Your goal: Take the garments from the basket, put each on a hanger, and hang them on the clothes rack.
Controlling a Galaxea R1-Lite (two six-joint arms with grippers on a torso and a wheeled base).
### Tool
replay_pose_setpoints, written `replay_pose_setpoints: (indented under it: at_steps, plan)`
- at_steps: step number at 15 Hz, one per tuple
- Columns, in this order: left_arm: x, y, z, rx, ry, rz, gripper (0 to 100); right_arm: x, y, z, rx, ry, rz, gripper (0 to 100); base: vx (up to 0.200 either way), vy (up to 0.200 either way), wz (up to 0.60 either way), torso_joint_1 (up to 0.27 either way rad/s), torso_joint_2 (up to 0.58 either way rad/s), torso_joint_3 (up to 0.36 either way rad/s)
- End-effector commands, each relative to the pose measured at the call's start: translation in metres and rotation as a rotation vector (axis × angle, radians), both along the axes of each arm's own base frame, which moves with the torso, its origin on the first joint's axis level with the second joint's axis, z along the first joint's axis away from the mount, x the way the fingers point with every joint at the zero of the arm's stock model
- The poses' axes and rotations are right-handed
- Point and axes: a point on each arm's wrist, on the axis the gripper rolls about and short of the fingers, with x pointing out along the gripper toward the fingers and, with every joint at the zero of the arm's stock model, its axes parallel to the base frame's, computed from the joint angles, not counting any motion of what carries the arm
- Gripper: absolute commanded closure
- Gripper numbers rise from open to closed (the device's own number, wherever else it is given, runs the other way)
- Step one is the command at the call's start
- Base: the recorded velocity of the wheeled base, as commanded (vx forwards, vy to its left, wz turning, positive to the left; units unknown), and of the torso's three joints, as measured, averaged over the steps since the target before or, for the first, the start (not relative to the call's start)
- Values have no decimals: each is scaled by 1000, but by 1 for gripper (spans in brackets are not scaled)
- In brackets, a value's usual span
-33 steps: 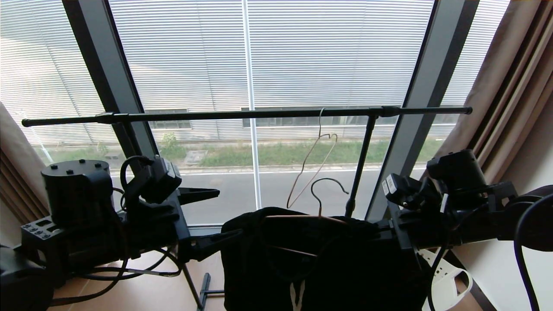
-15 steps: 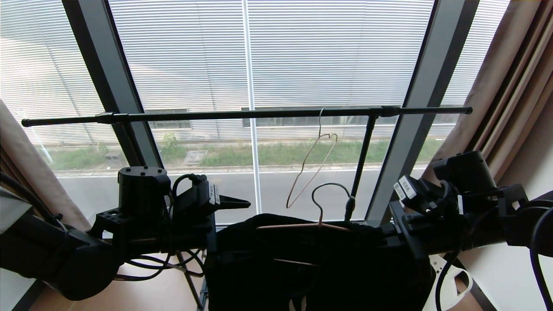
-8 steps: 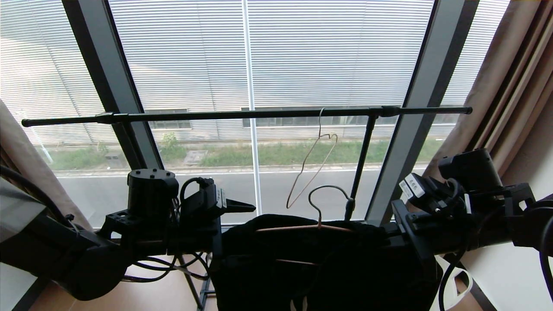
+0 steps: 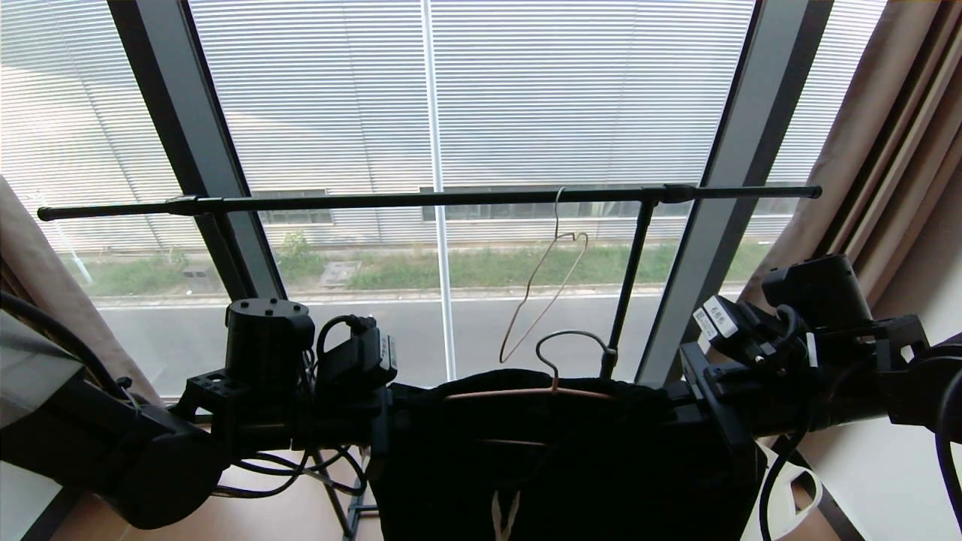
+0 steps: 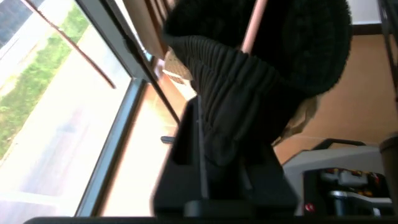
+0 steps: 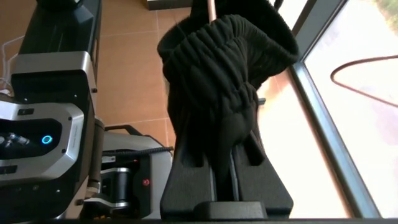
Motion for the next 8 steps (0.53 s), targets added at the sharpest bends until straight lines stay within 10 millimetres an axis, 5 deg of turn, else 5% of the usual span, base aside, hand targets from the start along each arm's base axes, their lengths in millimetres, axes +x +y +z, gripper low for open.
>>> replay_pose_setpoints:
  at_steps: [1,4,5,8]
  plan:
    - [0,2,3,-5,-11,8,100,4,-2,-3,-4,13,-11,100,0,0,0,0,0,0]
    - [2,8,3,-6,-12,26,100,6,-5,-4,-4,14,-27,100,0,0,0,0,0,0]
    - [2,8,3,-5,-11,26,100,6,-6,-4,-4,10,-31,0,0,0,0,0,0,0]
    - [2,19,7,-10,-21,61,100,10,-18,-4,3,-5,-72,0,0,0,0,0,0,0]
